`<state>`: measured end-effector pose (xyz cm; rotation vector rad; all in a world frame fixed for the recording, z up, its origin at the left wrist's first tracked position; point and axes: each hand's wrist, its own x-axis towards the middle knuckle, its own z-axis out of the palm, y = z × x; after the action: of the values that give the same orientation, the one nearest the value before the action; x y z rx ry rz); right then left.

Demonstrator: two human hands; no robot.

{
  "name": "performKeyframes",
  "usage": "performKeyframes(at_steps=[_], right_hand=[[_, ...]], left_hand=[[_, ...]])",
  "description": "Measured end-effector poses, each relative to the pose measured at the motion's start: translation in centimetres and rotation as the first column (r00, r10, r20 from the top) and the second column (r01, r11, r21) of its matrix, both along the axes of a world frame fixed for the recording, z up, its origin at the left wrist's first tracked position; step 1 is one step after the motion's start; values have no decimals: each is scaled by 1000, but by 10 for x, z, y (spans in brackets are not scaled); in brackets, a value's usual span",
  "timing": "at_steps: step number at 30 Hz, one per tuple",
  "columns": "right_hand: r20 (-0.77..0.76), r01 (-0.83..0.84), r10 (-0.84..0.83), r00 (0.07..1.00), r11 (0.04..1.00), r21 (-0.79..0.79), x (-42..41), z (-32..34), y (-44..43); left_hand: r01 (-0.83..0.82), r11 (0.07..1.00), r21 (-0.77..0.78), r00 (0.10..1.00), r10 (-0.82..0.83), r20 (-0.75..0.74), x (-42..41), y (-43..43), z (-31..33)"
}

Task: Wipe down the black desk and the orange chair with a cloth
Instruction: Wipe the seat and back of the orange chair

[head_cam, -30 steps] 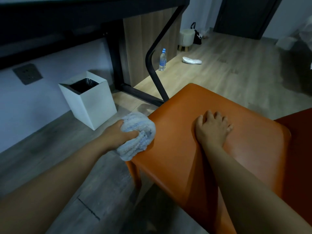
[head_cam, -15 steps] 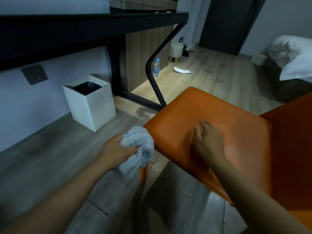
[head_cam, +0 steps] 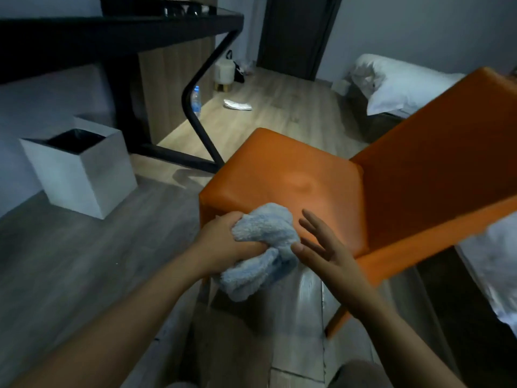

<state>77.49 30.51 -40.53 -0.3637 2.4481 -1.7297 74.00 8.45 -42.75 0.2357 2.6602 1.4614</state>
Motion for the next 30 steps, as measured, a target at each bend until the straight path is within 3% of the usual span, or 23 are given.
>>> performKeyframes(at_steps=[6,13,18,23,26,30], right_hand=[[-31,42,-50,998,975,-217,47,9,40],[12,124,-132,991,893,-433,71,33,105],[-57,105,-142,988,897,-428,83,36,160],[-168,254,-340,925,885,-391,82,37,222],[-274,323,-450,850,856,-403,77,42,258],[-415,437,-592,690,799,-414,61,64,296]], left_hand=[[314,924,218,941,-333,57,33,53,44],[392,838,380,857,-483,180,58,121,79],[347,846,405,905,-415,92,64,192,81],[383,814,437,895,-443,41,64,256,80],[354,875,330,932,-359,-48,59,280,80],[181,963,198,976,-152,-153,43,294,80]])
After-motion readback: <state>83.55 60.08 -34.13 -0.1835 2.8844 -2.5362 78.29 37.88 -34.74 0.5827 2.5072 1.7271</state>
